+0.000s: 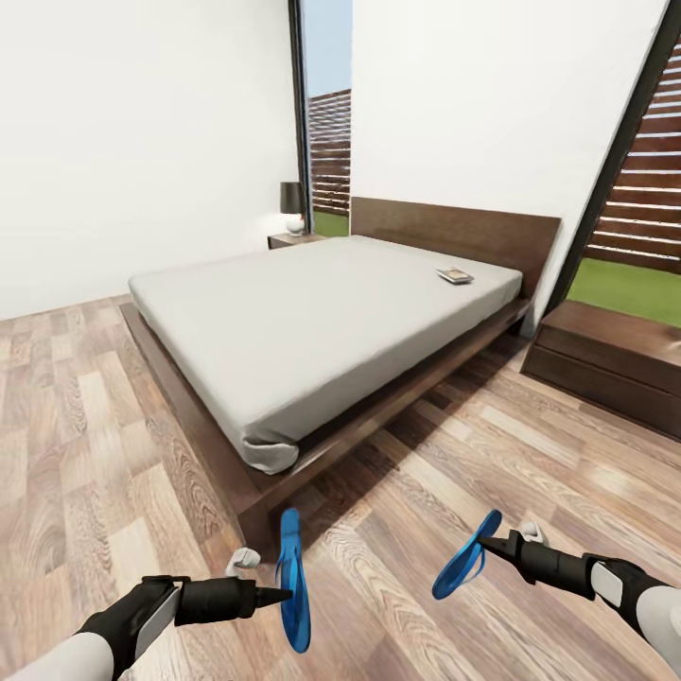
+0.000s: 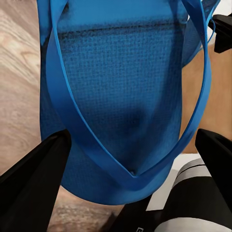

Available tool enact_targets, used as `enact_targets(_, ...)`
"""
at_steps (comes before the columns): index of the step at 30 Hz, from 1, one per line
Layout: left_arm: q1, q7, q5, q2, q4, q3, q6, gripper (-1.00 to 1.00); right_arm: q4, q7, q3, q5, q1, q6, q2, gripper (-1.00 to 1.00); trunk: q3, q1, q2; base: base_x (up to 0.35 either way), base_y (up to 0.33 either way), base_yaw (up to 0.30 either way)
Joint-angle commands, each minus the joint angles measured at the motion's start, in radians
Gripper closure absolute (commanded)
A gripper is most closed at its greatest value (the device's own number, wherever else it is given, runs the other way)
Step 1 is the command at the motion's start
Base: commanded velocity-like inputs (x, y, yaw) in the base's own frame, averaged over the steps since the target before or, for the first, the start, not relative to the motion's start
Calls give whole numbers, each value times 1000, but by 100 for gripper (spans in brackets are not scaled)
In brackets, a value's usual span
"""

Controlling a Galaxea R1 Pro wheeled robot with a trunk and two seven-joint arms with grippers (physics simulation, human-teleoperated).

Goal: In the bedroom, move the book from the bed onto either nightstand, and place the two sandals side by side next to the bed.

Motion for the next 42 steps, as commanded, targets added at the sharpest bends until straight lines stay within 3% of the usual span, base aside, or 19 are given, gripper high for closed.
enact_targets(1,-1,-1,10,1,0,-6,10,100,3,8,7,-13,-1,10,0,100,-1,0,0,0,0,131)
enact_targets(42,-1,0,10,0,0,-6,10,100,3,8,6,-13,-2,10,0,100,-1,0,0,0,-78,127)
